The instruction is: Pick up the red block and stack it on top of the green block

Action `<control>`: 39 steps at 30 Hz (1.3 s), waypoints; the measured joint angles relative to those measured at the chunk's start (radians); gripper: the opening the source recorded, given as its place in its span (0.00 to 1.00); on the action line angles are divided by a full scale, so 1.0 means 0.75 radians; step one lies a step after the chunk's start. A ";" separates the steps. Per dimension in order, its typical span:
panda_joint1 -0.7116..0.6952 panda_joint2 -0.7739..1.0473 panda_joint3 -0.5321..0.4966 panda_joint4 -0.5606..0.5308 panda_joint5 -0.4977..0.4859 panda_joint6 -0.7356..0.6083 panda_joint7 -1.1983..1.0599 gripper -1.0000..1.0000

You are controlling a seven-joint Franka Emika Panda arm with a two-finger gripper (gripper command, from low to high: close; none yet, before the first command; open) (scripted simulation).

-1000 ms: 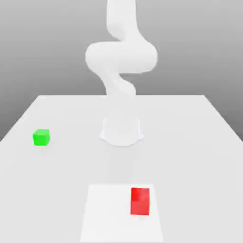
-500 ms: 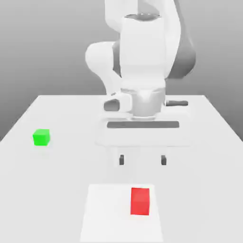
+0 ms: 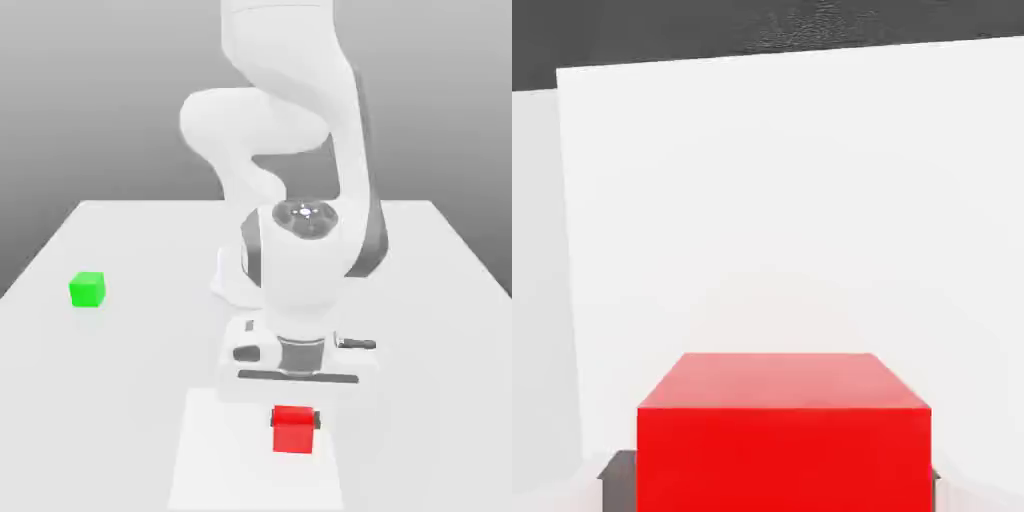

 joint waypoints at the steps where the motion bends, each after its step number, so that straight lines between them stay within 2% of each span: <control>1: -0.003 -0.016 0.004 -0.003 0.002 -0.014 -0.002 0.00; 7: -0.022 -0.273 0.028 -0.041 0.058 -0.233 -0.045 0.00; 10: -0.201 -0.361 -0.045 -0.070 0.007 -0.284 -0.064 0.00; 24: -0.930 -0.662 -0.549 -0.225 -0.296 -0.404 -0.185 0.00; 32: -1.339 -0.786 -0.837 -0.318 -0.425 -0.436 -0.278 0.00; 39: -1.261 -0.640 -0.937 -0.318 -0.288 -0.290 -0.388 0.00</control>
